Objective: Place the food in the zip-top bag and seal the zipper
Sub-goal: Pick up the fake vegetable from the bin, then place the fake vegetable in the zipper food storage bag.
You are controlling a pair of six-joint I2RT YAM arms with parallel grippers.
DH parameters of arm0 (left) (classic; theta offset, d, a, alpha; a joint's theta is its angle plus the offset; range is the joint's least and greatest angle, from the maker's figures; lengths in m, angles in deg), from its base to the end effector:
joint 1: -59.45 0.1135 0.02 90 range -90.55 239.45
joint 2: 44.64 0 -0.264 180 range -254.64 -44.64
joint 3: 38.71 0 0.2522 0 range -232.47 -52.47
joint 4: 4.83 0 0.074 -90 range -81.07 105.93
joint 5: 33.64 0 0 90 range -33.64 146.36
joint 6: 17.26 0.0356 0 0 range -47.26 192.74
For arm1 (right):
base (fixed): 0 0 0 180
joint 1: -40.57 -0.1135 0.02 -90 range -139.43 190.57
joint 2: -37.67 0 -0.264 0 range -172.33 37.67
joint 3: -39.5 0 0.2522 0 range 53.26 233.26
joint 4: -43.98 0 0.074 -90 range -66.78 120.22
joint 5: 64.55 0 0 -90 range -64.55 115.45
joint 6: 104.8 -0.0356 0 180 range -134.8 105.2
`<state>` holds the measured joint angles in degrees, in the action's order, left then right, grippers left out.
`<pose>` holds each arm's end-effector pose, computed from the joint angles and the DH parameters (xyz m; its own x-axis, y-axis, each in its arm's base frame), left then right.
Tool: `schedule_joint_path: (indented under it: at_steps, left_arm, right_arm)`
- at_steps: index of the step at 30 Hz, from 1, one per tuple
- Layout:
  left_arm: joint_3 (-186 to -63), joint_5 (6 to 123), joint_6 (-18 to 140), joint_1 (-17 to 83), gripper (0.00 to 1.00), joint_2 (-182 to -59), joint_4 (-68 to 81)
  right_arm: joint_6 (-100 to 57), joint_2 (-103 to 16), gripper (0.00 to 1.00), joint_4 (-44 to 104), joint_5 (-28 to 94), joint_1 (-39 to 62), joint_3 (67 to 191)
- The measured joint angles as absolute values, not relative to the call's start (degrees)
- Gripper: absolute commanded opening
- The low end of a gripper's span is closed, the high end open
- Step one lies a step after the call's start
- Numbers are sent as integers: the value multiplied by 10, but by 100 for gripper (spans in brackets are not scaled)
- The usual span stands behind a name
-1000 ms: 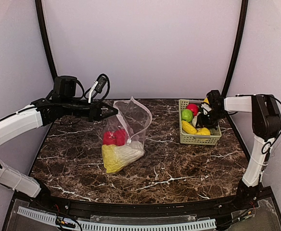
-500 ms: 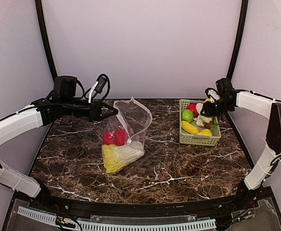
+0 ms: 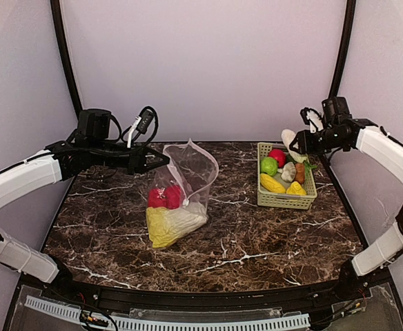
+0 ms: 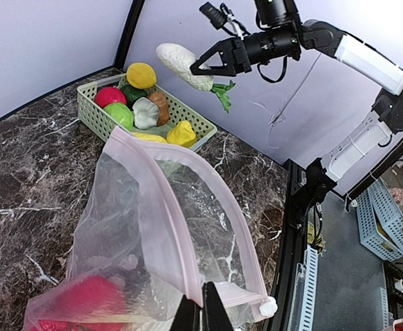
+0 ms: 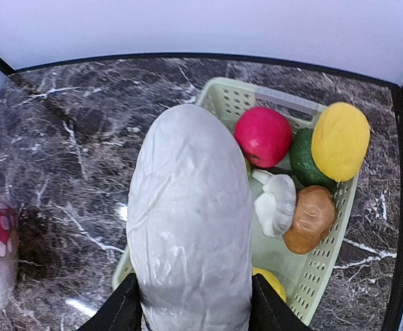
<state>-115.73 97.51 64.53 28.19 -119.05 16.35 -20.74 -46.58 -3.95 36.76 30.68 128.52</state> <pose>0.2413 -0.1739 0.3472 -0.4014 0.1179 -0.9083 0.8756 0.3403 -0.3428 0.3183 0.0626 0.3226 -0.7023 -0.0194 -0.7116 -0.2380 0.9485 0.2089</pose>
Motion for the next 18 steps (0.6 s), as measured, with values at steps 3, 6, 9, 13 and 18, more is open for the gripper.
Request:
schedule_joint_path:
  at_steps: [3, 6, 9, 13, 18]
  left_arm:
    - [-1157, 978, 641, 282, 1, -1191, 163]
    - [-1157, 981, 637, 282, 1, -1191, 163]
    - [-1157, 986, 633, 280, 1, -1191, 163]
    - [-1157, 990, 630, 268, 1, -1191, 162]
    - [-1157, 990, 630, 235, 1, -1191, 162]
  right_arm:
    - [-226, -421, 48, -57, 382, 269, 1301]
    - [-253, -378, 48, -76, 398, 203, 1316]
    - [-287, -344, 48, -88, 409, 132, 1319]
    - [-329, -325, 48, -111, 421, 35, 1334]
    - [-371, -349, 48, -127, 420, -64, 1356]
